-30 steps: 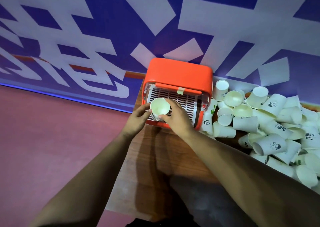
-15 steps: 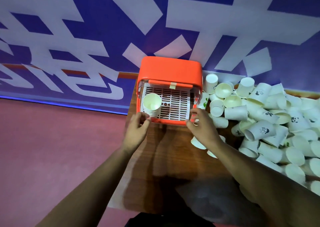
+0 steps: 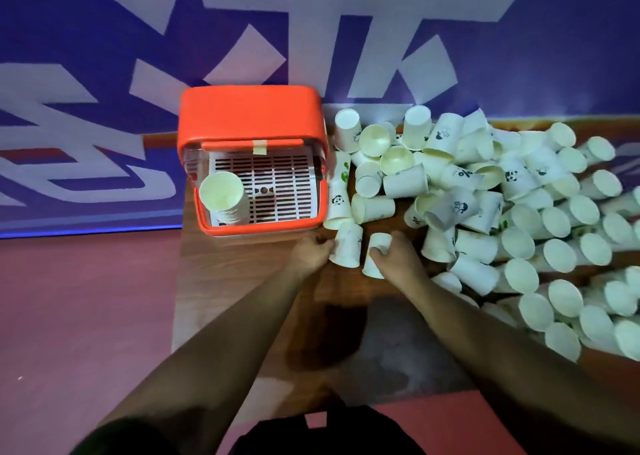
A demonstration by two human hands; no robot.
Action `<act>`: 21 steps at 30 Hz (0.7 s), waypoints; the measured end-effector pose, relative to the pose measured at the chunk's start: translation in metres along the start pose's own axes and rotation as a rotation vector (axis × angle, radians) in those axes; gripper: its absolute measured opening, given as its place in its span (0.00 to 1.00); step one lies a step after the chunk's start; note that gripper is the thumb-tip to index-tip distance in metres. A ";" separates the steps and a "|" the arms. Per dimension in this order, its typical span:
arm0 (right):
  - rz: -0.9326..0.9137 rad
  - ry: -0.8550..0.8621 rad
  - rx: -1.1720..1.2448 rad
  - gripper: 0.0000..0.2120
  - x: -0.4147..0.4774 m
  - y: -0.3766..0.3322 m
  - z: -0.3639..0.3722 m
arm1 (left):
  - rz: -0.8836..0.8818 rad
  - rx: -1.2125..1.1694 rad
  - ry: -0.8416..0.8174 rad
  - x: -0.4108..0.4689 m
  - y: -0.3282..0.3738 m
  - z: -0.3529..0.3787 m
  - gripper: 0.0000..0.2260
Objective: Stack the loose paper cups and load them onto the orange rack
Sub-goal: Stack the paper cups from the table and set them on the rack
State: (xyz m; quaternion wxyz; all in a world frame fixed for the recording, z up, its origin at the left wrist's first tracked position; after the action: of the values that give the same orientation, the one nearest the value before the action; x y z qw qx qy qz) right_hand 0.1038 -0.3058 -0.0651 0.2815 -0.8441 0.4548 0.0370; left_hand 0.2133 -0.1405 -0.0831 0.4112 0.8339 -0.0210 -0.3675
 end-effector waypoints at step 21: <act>0.068 -0.116 0.220 0.29 -0.010 -0.006 -0.028 | -0.086 -0.453 0.052 -0.034 -0.009 0.013 0.20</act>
State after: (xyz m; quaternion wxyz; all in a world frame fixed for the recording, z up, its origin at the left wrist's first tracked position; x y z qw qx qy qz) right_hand 0.0969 -0.3103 -0.0356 0.3970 -0.7885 0.4676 0.0452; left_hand 0.1777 -0.1315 -0.0743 0.5724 0.7295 0.1084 -0.3582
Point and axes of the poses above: each hand's wrist, its own x-axis towards the middle knuckle, its own z-axis out of the palm, y = z × x, the point moved 4 cm from there along x, towards the middle knuckle, and after that the axes turned 11 degrees about y, right-handed, at the moved point
